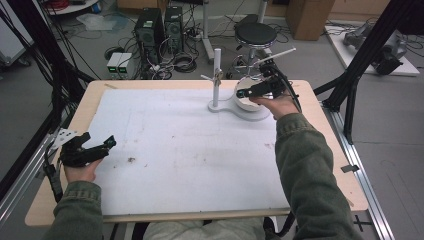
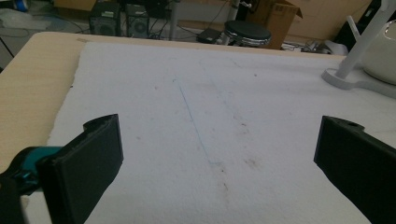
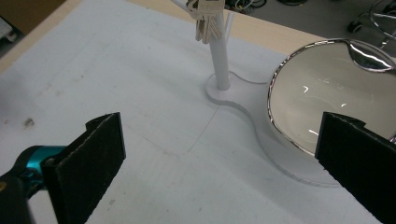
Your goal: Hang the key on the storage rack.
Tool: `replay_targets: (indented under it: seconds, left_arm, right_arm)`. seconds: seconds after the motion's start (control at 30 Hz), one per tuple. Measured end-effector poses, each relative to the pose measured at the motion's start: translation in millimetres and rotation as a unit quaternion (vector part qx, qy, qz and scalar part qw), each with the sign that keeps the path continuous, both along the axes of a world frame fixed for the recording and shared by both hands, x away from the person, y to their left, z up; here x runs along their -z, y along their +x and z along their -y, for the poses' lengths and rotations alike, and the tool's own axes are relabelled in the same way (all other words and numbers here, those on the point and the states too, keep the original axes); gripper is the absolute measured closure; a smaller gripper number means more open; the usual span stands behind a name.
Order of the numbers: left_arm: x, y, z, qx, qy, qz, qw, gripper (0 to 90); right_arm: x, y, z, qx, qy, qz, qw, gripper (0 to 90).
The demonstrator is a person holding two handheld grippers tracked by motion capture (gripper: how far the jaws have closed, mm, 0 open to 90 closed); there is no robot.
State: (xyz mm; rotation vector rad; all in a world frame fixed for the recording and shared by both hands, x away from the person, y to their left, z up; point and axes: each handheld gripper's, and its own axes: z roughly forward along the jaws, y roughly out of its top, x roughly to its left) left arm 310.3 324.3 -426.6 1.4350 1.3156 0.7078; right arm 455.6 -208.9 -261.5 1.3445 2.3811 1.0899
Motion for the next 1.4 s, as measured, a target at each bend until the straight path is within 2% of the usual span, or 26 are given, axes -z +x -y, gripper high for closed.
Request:
replay_targets:
  seconds: [0.07,0.1,0.3,0.4,0.6,0.73,0.93,1.4]
  left_arm:
    - [0.2,0.1,0.2,0.000,0.003,-0.002,1.0000,1.7]
    - [0.3,0.1,0.3,0.001,0.004,-0.002,1.0000,1.8]
    - [0.3,-0.2,0.8,0.001,0.006,-0.003,1.0000,1.8]
    - [0.3,-0.2,0.6,0.001,0.007,-0.003,1.0000,1.7]
    - [0.2,-0.3,0.9,0.001,0.007,-0.004,1.0000,1.8]
    - [0.2,-0.3,1.2,0.001,0.006,-0.004,1.0000,1.8]
    - [0.2,-0.5,1.2,0.001,0.008,-0.004,1.0000,1.8]
    - [0.5,-0.8,2.0,0.004,0.011,-0.008,0.9999,1.8]
  right_arm:
    - [2.2,-4.8,4.8,-0.005,0.021,0.003,0.9998,0.6]
    - [4.0,-9.0,7.4,-0.007,0.012,0.005,0.9999,0.6]
    - [8.9,-17.7,17.4,0.003,0.025,0.012,0.9996,0.6]
    - [13.1,-22.2,21.5,0.004,0.016,0.019,0.9997,0.6]
    - [22.4,-28.9,29.5,0.016,0.014,0.031,0.9993,0.6]
    - [28.5,-32.1,34.3,0.019,0.027,0.036,0.9988,0.6]
    - [38.2,-40.3,39.8,0.025,0.027,0.048,0.9982,0.6]
    - [66.6,-56.3,60.7,0.041,0.032,0.052,0.9973,0.6]
